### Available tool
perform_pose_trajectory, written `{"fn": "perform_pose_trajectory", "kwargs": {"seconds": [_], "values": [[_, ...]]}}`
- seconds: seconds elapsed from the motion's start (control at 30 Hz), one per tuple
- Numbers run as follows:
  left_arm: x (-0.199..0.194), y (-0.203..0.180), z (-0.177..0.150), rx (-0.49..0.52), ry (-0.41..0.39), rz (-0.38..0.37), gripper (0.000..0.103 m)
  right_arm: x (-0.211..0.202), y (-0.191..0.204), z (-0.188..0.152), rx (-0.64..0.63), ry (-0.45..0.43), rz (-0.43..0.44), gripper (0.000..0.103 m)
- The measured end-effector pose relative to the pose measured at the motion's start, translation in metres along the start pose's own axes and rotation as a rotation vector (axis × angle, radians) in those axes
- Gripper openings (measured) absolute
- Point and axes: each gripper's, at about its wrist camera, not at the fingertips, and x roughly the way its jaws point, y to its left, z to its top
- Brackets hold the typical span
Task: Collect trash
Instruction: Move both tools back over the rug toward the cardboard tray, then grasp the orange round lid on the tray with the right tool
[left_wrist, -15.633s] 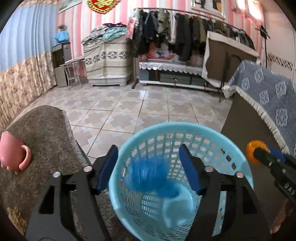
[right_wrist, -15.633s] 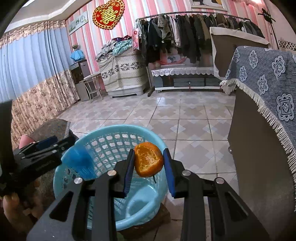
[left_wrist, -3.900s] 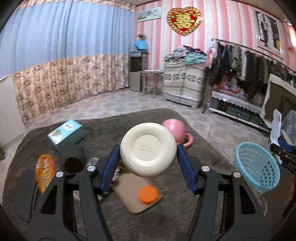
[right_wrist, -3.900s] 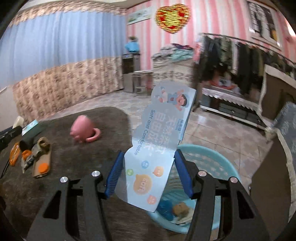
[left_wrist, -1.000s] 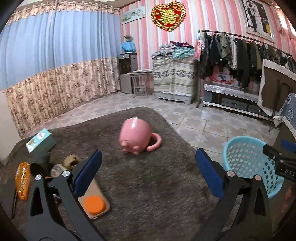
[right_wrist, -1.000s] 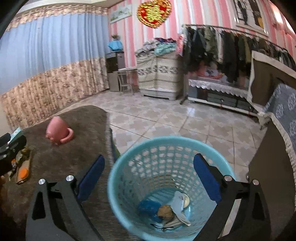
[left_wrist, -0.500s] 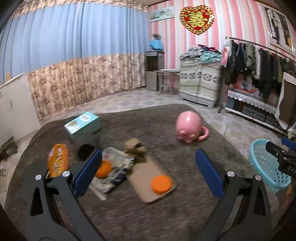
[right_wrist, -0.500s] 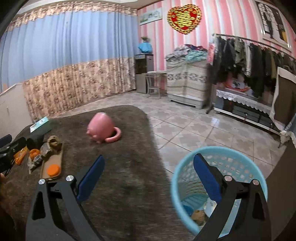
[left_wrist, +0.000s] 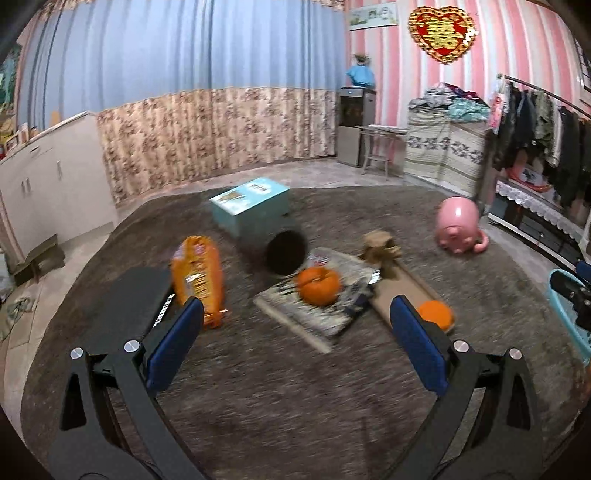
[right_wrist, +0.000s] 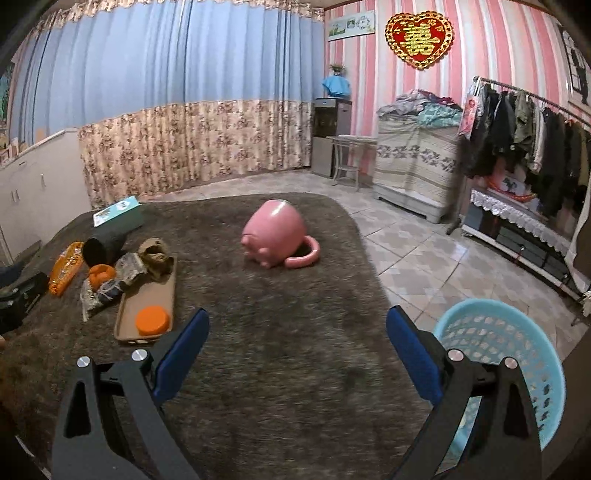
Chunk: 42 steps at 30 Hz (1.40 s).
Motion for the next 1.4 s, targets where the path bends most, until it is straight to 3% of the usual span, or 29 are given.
{"fn": "perform_pose_trajectory", "kwargs": {"seconds": [0.43, 0.57, 0.77, 1.0, 1.1, 1.4], "values": [[0.018, 0.057, -0.017, -0.048, 0.046, 0.093, 0.097, 0.027, 0.038, 0.0, -0.01, 0.061, 0.096, 0.095], [0.021, 0.07, -0.019, -0.082, 0.054, 0.093, 0.097, 0.042, 0.063, -0.002, -0.078, 0.091, 0.143, 0.093], [0.022, 0.081, -0.018, -0.091, 0.05, 0.1, 0.097, 0.06, 0.102, -0.006, -0.187, 0.15, 0.216, 0.072], [0.023, 0.095, -0.017, -0.116, 0.053, 0.099, 0.097, 0.075, 0.123, -0.008, -0.22, 0.224, 0.31, 0.046], [0.025, 0.096, -0.018, -0.122, 0.06, 0.091, 0.097, 0.083, 0.129, -0.009, -0.231, 0.247, 0.332, 0.041], [0.026, 0.098, -0.018, -0.122, 0.068, 0.084, 0.097, 0.098, 0.14, -0.008, -0.225, 0.267, 0.356, 0.041]]}}
